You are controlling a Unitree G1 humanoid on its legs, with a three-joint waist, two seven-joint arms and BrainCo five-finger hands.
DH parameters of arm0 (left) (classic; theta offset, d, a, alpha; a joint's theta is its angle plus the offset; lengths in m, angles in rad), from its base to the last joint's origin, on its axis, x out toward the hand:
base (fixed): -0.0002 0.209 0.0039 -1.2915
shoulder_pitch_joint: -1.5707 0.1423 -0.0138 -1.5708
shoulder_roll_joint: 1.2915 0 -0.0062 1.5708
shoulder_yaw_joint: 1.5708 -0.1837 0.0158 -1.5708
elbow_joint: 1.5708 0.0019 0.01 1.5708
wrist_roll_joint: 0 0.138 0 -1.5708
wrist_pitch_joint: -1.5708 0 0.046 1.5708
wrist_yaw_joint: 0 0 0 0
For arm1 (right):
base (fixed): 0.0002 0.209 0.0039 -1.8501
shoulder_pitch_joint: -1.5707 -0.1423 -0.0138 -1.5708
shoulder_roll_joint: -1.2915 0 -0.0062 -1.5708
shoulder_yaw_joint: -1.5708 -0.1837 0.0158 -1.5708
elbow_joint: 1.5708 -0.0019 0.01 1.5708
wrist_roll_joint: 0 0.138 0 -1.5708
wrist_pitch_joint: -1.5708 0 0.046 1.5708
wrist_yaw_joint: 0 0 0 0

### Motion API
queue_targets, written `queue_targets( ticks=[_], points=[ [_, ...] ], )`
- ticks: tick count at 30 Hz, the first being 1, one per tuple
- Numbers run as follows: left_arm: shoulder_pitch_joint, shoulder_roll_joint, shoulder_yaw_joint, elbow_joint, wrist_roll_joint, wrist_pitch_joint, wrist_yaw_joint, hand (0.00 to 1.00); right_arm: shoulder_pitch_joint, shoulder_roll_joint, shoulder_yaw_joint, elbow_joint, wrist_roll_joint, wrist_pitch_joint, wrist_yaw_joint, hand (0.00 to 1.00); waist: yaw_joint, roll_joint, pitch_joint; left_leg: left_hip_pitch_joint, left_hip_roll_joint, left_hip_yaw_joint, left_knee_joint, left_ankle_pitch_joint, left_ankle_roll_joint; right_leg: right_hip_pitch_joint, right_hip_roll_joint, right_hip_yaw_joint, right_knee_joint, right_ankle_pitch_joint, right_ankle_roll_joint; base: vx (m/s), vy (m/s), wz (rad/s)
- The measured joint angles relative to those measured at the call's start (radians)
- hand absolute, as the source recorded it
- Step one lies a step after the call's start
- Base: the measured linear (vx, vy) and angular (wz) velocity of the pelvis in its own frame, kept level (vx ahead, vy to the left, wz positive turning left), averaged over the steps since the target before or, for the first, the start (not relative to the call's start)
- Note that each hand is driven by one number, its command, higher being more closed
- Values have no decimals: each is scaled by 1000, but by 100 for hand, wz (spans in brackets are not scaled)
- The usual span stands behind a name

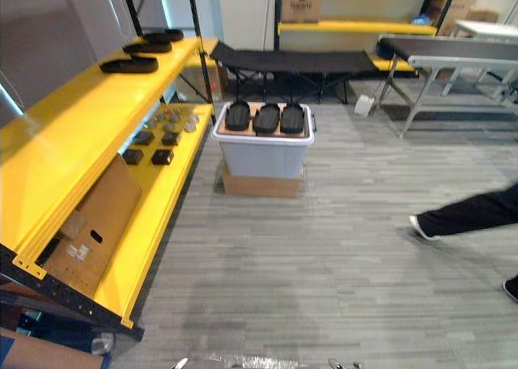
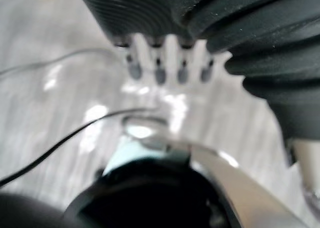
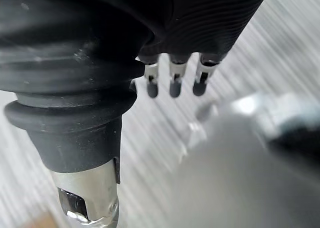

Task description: Walk over and take plastic housings, then place them on the shelf

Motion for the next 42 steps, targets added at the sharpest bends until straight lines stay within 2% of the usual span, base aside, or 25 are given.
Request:
queue_targets(
  ticks=[2,4,11,14,19,28,30,33,34,35,36,37,38,42],
  points=[
    [-7,-2,7,24,-65,-1,-3,0,-5,7,-30,18,0,-6,-1,0,0,5,12,36,-4,27,-51,39,-5,21,-6,-4,-33,34,13,136,48,-12],
    [-8,-3,11,40,-94,-9,-7,0,-2,13,-37,19,-7,-7,-1,0,0,0,16,80,-9,40,-85,53,5,56,-7,-4,-45,42,15,182,40,-13],
    [-25,3,10,54,-130,-9,-31,0,-29,23,-42,20,-25,4,0,0,1,-4,24,167,-22,49,-181,83,5,106,-5,-12,-74,49,36,107,19,-4],
    [-27,7,10,56,-140,-9,-33,0,-33,35,-69,20,-29,4,0,0,2,-9,36,206,-23,48,-213,93,-7,125,-3,-32,-72,49,38,-2,1,1],
    [-38,9,8,66,-140,-5,-38,0,-41,36,-69,20,-32,21,6,0,-1,-9,53,210,-32,50,-230,110,1,122,-10,-32,-71,47,39,-66,4,-2],
    [-34,10,-12,75,-150,-14,-38,0,-38,28,-67,29,-101,11,-8,0,-18,-11,65,207,-43,51,-238,114,-1,119,-22,-34,-72,32,30,-95,25,0],
    [-29,10,-9,74,-178,-16,-40,0,-37,23,-68,29,-159,12,-3,0,-17,-14,62,188,-48,52,-237,108,8,99,-27,-34,-70,28,37,-40,66,-2],
    [-26,15,8,73,-178,-16,-78,0,-37,23,-79,28,-170,-1,-7,0,-15,-26,61,130,-65,56,-234,101,20,-16,-58,-33,47,-32,69,36,71,2],
    [-22,22,17,66,-177,-15,-88,0,-34,33,-95,27,-159,-5,-16,0,-16,-43,71,112,-78,60,-213,89,36,-69,-87,-32,137,-67,104,152,68,9],
    [-23,32,20,61,-174,-14,-90,0,-34,45,-118,26,-135,-10,-20,0,-16,-54,94,98,-87,57,-171,66,61,-110,-116,-23,259,-76,118,149,40,9],
    [-26,33,22,61,-170,-14,-88,0,-39,47,-126,23,-122,-17,-16,0,-17,-59,114,98,-86,53,-152,53,72,-142,-127,-12,350,-76,120,102,36,15],
    [-35,33,24,62,-166,-12,-81,0,-42,52,-136,13,-120,-32,-5,0,-22,-53,135,101,-69,45,-114,26,73,-216,-128,8,491,-80,117,113,46,12],
    [-41,31,39,64,-149,-4,-75,0,-39,52,-148,17,-126,-36,9,0,-21,-44,147,101,-43,44,-79,-3,70,-246,-107,12,494,-112,69,139,48,14],
    [-75,29,99,64,-66,2,-75,0,-4,56,-159,25,-150,-33,45,0,-27,-52,151,106,-6,17,-34,-55,25,-306,-58,5,296,-97,72,253,0,17]
  ],
)
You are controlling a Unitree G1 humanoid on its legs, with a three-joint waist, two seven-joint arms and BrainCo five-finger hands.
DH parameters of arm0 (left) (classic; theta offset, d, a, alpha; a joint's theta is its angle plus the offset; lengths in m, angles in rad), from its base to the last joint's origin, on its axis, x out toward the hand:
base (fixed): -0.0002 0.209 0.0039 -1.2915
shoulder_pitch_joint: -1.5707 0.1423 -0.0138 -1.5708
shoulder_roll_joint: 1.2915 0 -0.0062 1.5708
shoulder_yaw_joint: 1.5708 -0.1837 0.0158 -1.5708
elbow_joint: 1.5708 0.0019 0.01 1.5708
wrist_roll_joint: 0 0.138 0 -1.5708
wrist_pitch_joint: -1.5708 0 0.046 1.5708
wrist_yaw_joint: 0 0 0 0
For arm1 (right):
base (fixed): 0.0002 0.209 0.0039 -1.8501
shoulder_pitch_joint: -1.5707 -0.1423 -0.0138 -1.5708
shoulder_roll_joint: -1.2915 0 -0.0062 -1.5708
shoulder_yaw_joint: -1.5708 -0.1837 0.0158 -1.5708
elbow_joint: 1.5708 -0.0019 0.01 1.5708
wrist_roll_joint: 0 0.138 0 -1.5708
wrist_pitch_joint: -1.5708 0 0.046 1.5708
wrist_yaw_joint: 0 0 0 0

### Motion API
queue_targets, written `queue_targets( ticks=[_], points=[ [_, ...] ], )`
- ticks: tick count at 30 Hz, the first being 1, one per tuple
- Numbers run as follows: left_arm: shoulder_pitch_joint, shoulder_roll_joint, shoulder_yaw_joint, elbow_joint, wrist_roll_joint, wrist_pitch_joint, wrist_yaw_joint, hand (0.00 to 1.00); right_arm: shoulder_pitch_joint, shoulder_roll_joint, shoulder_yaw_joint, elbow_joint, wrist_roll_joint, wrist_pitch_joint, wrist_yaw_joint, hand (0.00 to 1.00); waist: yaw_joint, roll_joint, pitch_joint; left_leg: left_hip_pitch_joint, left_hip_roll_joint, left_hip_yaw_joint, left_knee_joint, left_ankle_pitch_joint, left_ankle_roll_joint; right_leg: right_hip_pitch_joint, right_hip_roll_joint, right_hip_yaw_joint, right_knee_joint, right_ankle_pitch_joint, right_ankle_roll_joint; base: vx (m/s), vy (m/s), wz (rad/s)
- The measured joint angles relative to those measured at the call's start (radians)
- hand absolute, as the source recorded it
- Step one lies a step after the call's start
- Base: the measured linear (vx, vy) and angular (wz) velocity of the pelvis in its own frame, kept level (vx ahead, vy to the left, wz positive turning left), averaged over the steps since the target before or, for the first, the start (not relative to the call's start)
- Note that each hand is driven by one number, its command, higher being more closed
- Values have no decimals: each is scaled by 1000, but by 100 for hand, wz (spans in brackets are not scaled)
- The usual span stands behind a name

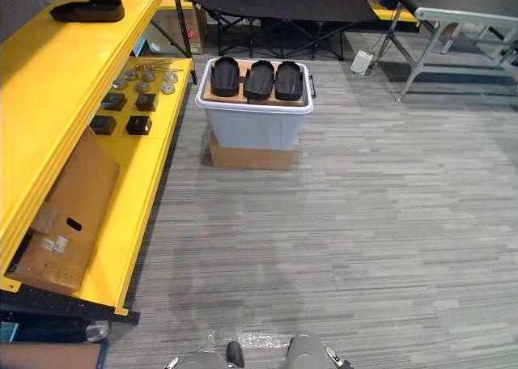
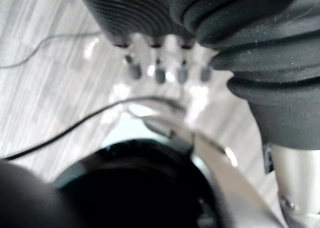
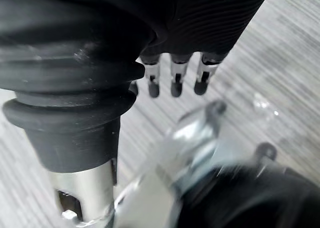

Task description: Walk over and take plastic housings, then place them on the shelf

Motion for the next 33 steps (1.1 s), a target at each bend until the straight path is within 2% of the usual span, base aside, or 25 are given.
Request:
queue_targets(
  ticks=[3,6,7,8,9,10,11,12,13,15,17,19,20,21,22,23,24,25,26,27,28,29,30,32,33],
  points=[
    [-14,-4,11,-19,-5,-18,-5,0,4,2,-17,16,-105,30,25,0,-3,4,12,55,20,6,48,-76,-42,-32,11,0,-73,78,-17,445,-84,1],
    [-12,-16,12,-75,-5,-21,2,0,6,-2,-17,30,-94,59,19,0,-17,18,6,85,75,-15,154,-221,-101,-60,31,-11,50,62,-66,451,-200,22],
    [0,-27,17,-69,-21,-22,14,0,6,-16,-17,33,-83,75,19,0,-27,44,-23,64,131,-19,274,-262,-148,-50,65,-39,74,53,-97,559,-270,39],
    [-3,-25,24,-68,-30,-24,16,0,6,-18,-17,33,-83,75,20,0,-28,48,-20,35,144,-22,336,-265,-151,-46,70,-44,78,66,-110,663,-364,40],
    [-10,-31,46,-81,-47,-34,15,0,3,-46,-18,33,-85,70,21,0,-33,92,-20,-98,240,-14,632,-206,-131,-9,118,-70,57,40,-138,572,-270,10],
    [-12,-42,49,-86,-63,-31,7,0,-7,-73,-19,30,-94,49,13,0,-13,122,-11,-195,308,-8,839,-134,-97,62,145,-84,-5,47,-160,569,-249,8],
    [-11,-45,54,-86,-65,-31,6,0,-18,-84,-29,32,-93,39,7,0,-13,123,-3,-222,307,-8,874,-138,-92,106,146,-84,-29,47,-162,640,-183,10],
    [-11,-57,75,-87,-73,-31,5,0,-31,-109,-41,30,-91,20,-3,0,-18,108,15,-256,276,4,871,-154,-104,198,138,-83,-92,47,-162,622,-165,24],
    [-8,-68,79,-88,-83,-30,-1,0,-44,-123,-64,29,-92,1,-3,0,-13,103,20,-276,223,9,793,-159,-99,282,127,-78,-145,47,-162,696,-158,9],
    [-2,-82,89,-88,-104,-30,-7,0,-78,-134,-87,27,-92,-23,-6,0,14,100,22,-317,174,35,641,-157,-98,345,116,-60,-188,47,-162,507,-58,-30],
    [9,-85,114,-87,-110,-40,-7,0,-129,-126,-124,1,-87,-70,-12,0,42,88,39,-420,95,14,356,-62,-111,425,94,-57,-252,20,-148,459,13,-36],
    [58,-104,120,-86,-96,-53,-8,0,-135,-123,-123,-14,-51,-92,-17,0,56,104,51,-449,93,-54,148,39,-133,502,111,-41,-280,-44,-111,470,111,-30],
    [89,-111,119,-63,-68,-56,-7,0,-129,-111,-105,-7,-44,-93,-24,0,69,98,53,-445,102,-71,182,167,-117,555,109,-25,-278,-93,-108,501,193,-39],
    [107,-109,123,-60,-62,-57,-8,0,-134,-98,-93,-9,-43,-93,-24,0,77,78,52,-443,94,-71,215,183,-106,564,95,-10,-263,-123,-130,520,231,-42],
    [125,-104,130,-63,-56,-60,3,0,-134,-78,-73,-9,-36,-91,-29,0,89,49,48,-453,71,-68,286,163,-77,561,73,16,-204,-164,-173,540,216,-25],
    [124,-101,136,-61,-32,-59,5,0,-139,-69,-58,-11,-15,-87,-41,0,90,37,47,-473,56,-79,342,136,-32,511,57,35,-81,-168,-181,656,252,-8],
    [119,-88,143,-55,-20,-63,0,0,-139,-55,-54,-9,-12,-81,-46,0,88,18,46,-461,45,-72,342,119,-6,444,29,43,76,-160,-142,564,196,15],
    [118,-83,149,-54,-13,-66,-2,0,-139,-42,-52,-8,-12,-78,-48,0,89,1,46,-443,26,-68,329,109,7,396,1,50,192,-137,-74,547,188,23],
    [111,-68,149,-55,3,-73,0,0,-139,-25,-48,-7,-16,-75,-51,0,86,-20,52,-411,-1,-67,313,92,14,327,-35,64,355,-102,24,529,144,20],
    [93,-59,146,-62,13,-92,1,0,-140,-10,-45,0,-27,-73,-60,0,84,-28,61,-360,-15,-70,304,63,20,253,-61,75,498,-127,39,595,133,9],
    [81,-62,140,-77,14,-115,1,0,-140,-6,-32,9,-38,-72,-65,0,85,-24,64,-305,-16,-62,297,38,16,204,-76,56,530,-158,18,382,66,-4],
    [74,-56,130,-84,1,-129,0,0,-139,-5,-22,11,-48,-72,-65,0,84,-21,66,-274,-14,-59,294,26,18,187,-80,42,517,-171,7,420,30,-15],
    [51,-50,111,-112,-26,-141,0,0,-134,-4,-14,11,-55,-72,-67,0,78,-1,67,-230,-4,-60,292,5,19,149,-78,20,446,-186,-9,390,-9,-6],
    [3,-54,89,-157,-56,-154,0,0,-131,-12,-14,7,-57,-72,-74,0,65,27,54,-205,21,-79,291,-26,6,72,-69,18,280,-182,-5,439,-51,14],
    [-57,-58,56,-170,-110,-177,0,0,-129,-27,-15,4,-69,-69,-88,0,55,49,46,-195,63,-102,306,-63,-25,21,-48,85,82,-119,16,322,-83,29]
  ],
)
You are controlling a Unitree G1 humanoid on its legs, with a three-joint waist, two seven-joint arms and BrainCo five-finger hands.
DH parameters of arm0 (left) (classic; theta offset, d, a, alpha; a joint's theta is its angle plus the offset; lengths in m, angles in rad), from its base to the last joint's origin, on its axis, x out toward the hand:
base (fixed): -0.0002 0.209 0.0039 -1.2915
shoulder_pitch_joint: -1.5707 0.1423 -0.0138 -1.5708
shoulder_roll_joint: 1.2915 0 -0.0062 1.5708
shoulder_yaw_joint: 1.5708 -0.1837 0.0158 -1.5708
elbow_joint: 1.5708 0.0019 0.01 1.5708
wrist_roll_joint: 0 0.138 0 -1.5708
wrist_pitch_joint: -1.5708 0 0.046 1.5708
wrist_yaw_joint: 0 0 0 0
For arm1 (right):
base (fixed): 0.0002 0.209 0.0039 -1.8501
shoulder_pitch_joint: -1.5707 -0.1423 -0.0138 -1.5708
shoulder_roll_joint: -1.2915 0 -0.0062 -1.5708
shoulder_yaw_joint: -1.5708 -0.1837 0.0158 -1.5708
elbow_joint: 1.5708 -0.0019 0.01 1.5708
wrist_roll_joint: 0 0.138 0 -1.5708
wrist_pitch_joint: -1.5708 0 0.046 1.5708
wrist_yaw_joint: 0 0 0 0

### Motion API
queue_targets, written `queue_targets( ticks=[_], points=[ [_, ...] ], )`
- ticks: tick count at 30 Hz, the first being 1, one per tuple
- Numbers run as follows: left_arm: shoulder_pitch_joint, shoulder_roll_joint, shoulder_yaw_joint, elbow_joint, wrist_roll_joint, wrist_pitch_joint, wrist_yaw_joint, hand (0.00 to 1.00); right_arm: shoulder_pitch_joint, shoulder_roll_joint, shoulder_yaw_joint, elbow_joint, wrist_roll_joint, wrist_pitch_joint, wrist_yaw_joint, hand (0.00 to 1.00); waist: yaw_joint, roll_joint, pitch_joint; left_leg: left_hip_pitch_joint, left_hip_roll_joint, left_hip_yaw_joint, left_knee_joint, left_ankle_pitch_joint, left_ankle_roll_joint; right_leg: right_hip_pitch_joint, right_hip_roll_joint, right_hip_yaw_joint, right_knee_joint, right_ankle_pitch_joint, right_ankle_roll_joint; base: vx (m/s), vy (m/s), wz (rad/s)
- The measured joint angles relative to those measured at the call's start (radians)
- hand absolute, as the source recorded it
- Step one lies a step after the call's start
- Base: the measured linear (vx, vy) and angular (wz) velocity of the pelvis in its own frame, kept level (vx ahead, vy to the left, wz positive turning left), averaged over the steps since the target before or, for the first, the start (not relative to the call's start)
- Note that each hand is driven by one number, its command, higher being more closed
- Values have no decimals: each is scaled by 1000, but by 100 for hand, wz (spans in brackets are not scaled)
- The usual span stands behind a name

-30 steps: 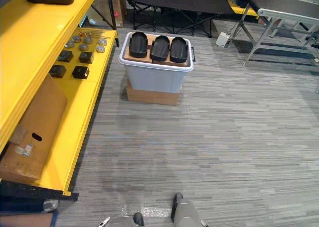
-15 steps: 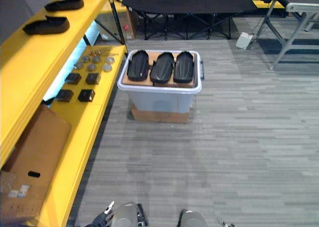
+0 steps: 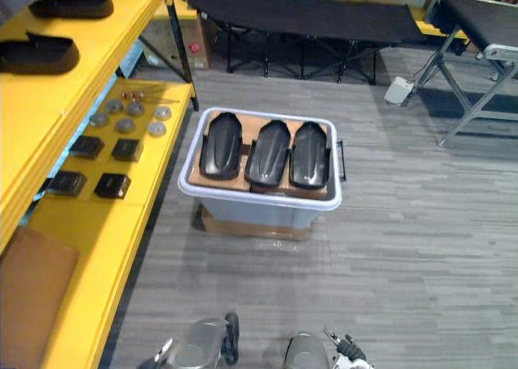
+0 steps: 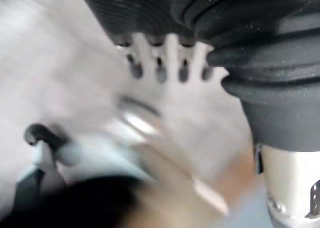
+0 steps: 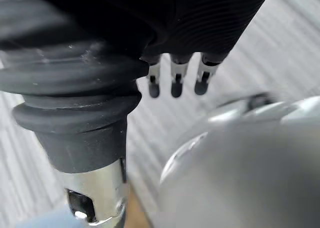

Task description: Walk over and take plastic housings, then place them on the shelf

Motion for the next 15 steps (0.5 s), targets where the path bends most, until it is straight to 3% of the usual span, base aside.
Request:
queue_targets(
  ticks=[2,3,4,5,7,9,10,12,13,14,15],
  points=[
    [-25,2,-15,-7,-48,-3,3,0,22,2,-2,1,-25,12,0,0,-11,11,-7,2,20,-29,23,-30,-28,-7,15,49,-114,73,3,254,-105,37],
    [-28,2,-17,-21,-64,-5,8,0,38,9,-2,2,-26,17,0,0,-20,-3,-23,1,30,-55,46,-57,-48,-11,17,75,-151,124,8,393,-318,63],
    [-29,3,-20,-26,-81,-5,20,0,68,21,0,5,-26,30,0,0,-25,-36,-48,0,39,-92,85,-101,-82,-6,20,83,-164,209,13,421,-381,69],
    [-30,3,-19,-26,-86,-5,33,0,76,21,0,8,-24,34,0,0,-28,-36,-48,0,51,-109,108,-119,-95,1,26,75,-141,277,9,588,-569,83],
    [-3,-70,-3,-31,-135,-15,73,0,92,7,-4,3,-8,36,-13,0,-32,26,-44,-46,142,-135,255,-98,-127,29,87,-9,-65,207,-41,417,-420,71],
    [-18,-83,14,-36,-118,-17,80,0,94,-7,-15,0,26,22,-23,0,-28,46,-23,-88,176,-125,329,-55,-141,85,92,-47,-89,203,-55,191,-198,46],
    [-18,-82,13,-20,-107,-15,84,0,94,-12,-16,-5,43,9,-24,0,-31,54,-26,-81,180,-83,287,-55,-142,121,82,-65,-116,206,-59,303,-243,54],
    [-15,-82,10,9,-87,-7,84,0,95,-25,-49,-40,71,-65,-48,0,-52,55,-25,-47,152,9,67,-33,-164,187,40,-98,-179,212,-55,256,-117,52],
    [-14,-81,9,17,-73,-6,83,0,96,-25,-65,-71,94,-117,-67,0,-53,58,-25,-31,139,26,-69,30,-151,204,26,-114,-202,215,-49,141,12,27],
    [-8,-78,11,26,-61,-7,84,0,95,-34,-66,-111,93,-158,-85,0,-50,61,-25,-17,139,28,-126,147,-146,212,29,-115,-222,214,-39,124,42,12],
    [-5,-71,13,30,-37,-10,87,0,91,-24,-57,-134,92,-188,-103,0,-50,47,-19,-12,130,34,-131,156,-125,213,23,-109,-230,212,-32,57,101,-8]
  ],
)
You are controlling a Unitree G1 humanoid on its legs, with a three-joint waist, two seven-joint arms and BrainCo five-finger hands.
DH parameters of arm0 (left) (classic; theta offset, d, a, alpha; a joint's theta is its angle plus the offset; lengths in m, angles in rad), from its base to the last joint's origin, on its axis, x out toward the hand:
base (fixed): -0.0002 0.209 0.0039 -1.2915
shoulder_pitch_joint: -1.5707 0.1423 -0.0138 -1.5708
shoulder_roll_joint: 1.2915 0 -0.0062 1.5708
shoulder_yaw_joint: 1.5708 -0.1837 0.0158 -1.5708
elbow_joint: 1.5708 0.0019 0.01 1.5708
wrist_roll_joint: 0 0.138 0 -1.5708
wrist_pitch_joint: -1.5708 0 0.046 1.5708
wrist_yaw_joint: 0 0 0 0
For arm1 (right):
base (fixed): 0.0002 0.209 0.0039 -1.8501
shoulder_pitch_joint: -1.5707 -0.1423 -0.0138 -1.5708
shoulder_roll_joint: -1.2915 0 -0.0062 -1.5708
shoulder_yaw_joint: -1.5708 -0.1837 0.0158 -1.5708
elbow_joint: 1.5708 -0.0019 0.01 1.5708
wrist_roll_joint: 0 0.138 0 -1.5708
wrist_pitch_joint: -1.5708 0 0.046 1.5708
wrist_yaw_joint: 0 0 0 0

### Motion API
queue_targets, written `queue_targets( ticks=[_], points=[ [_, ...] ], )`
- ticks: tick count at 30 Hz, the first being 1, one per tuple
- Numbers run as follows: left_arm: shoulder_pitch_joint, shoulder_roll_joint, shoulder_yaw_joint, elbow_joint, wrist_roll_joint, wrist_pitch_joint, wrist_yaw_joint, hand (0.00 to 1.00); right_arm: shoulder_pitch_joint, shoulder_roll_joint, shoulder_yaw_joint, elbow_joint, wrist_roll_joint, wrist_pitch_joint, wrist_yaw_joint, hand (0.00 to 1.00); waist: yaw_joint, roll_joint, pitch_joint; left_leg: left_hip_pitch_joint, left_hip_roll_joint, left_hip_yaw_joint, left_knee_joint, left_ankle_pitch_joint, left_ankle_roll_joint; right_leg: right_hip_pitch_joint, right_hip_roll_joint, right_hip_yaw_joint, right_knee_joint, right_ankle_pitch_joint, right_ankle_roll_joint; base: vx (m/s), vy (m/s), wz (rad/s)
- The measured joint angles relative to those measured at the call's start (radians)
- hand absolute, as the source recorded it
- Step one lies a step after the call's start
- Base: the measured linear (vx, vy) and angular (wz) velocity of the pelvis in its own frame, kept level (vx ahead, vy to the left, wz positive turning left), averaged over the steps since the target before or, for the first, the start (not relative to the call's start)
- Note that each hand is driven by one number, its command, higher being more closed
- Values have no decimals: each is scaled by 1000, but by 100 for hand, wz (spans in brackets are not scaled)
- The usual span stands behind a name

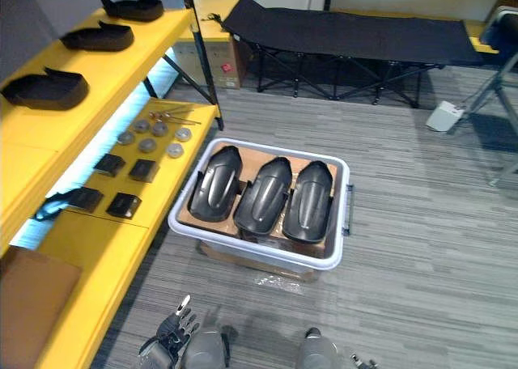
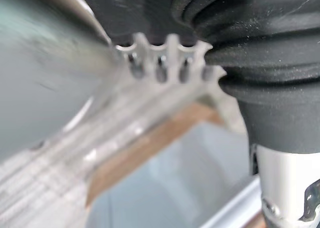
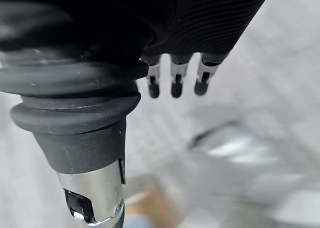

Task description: Walk over and take plastic housings, then place them on the shelf

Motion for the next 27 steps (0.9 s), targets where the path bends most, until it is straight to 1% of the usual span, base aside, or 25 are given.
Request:
queue_targets(
  ticks=[1,2,3,4,6,7,9,11,12,13,15,16,17,18,19,20,23,24,26,27],
  points=[
    [2,18,-2,-6,48,-2,-1,0,-2,21,9,-60,-1,-49,-31,0,2,-16,0,1,-11,10,-9,-3,4,-2,-10,13,-12,3,9,49,126,-17],
    [3,38,-3,-8,89,-13,-3,0,-9,30,28,-127,-3,-99,-63,0,5,-38,3,-12,-19,21,-7,-9,13,-18,-17,25,-23,5,14,50,121,-17],
    [3,47,-6,-8,104,-21,-3,0,-13,31,38,-167,-10,-121,-82,0,5,-45,5,-20,-23,24,-5,-10,16,-21,-21,28,-29,7,17,63,95,-11],
    [3,66,-29,-12,122,-31,-3,0,-21,30,40,-250,-35,-150,-116,0,2,-57,10,-33,-33,24,-1,-14,22,-25,-29,27,-44,15,29,63,74,2],
    [4,79,-52,-34,124,-29,-10,0,-33,21,23,-364,-57,-182,-157,0,5,-64,11,-48,-45,23,12,-22,33,-20,-32,23,-65,23,40,85,71,7],
    [17,78,-70,-56,124,-29,-18,0,-55,14,-5,-420,-58,-199,-173,0,5,-63,11,-59,-49,19,34,-36,37,-16,-36,22,-69,27,48,101,63,4],
    [28,69,-80,-86,137,-30,-31,0,-109,-10,-42,-483,-58,-208,-206,0,10,-56,17,-83,-53,15,71,-49,44,-22,-41,21,-69,31,53,96,75,4],
    [28,69,-98,-127,171,-30,-43,0,-190,-70,-80,-514,-56,-207,-251,0,22,-46,29,-119,-54,6,108,-60,54,-35,-42,17,-69,34,55,59,66,10],
    [23,70,-112,-140,189,-33,-44,0,-229,-107,-86,-514,-51,-202,-271,0,29,-43,42,-129,-55,0,119,-62,55,-37,-42,16,-70,35,55,18,46,16],
    [18,70,-120,-155,202,-46,-43,0,-288,-153,-86,-508,-40,-184,-296,0,30,-40,62,-146,-59,-12,136,-65,57,-38,-40,13,-68,36,55,-2,36,14],
    [14,70,-125,-168,205,-64,-43,0,-361,-200,-84,-495,-39,-161,-330,0,35,-38,93,-154,-57,-18,147,-69,58,-43,-38,12,-64,36,55,-39,33,10],
    [6,71,-143,-172,207,-78,-42,0,-415,-238,-83,-484,-38,-140,-352,0,41,-30,106,-183,-57,-35,165,-71,59,-60,-35,6,-55,36,55,-73,24,21],
    [-2,73,-159,-176,225,-90,-42,0,-461,-280,-81,-450,-38,-118,-358,0,45,-21,124,-212,-57,-54,182,-73,60,-75,-33,-9,-44,36,54,-70,17,27],
    [-8,73,-164,-175,232,-97,-42,0,-484,-301,-77,-422,-37,-99,-357,0,49,-18,132,-222,-58,-61,187,-73,60,-82,-33,-14,-39,36,54,-86,28,26],
    [-21,75,-183,-173,232,-105,-40,0,-538,-348,-56,-338,-35,-54,-356,0,63,-12,143,-252,-58,-71,201,-74,63,-106,-31,-17,-29,36,54,-69,23,15],
    [-26,76,-188,-173,232,-108,-41,0,-556,-362,-43,-310,-33,-39,-356,0,67,-9,149,-259,-59,-76,203,-76,65,-110,-31,-20,-26,36,54,-90,27,17],
    [-41,78,-201,-167,227,-119,-40,0,-654,-415,54,-174,-26,29,-349,0,78,15,163,-311,-70,-107,218,-78,69,-148,-35,-37,-3,35,54,-58,23,18],
    [-46,78,-202,-162,223,-119,-40,0,-669,-425,67,-154,-26,39,-349,0,84,21,166,-322,-69,-110,227,-78,69,-158,-35,-37,3,35,54,-64,30,11],
    [-67,84,-220,-139,216,-121,-39,0,-731,-473,117,-96,-28,73,-349,0,101,46,179,-360,-70,-122,245,-78,71,-193,-36,-40,27,33,54,-55,24,5],
    [-74,90,-228,-129,210,-123,-39,0,-747,-484,129,-88,-28,86,-348,0,107,50,183,-367,-71,-121,245,-76,73,-203,-38,-40,33,33,54,-54,15,1]
  ],
)
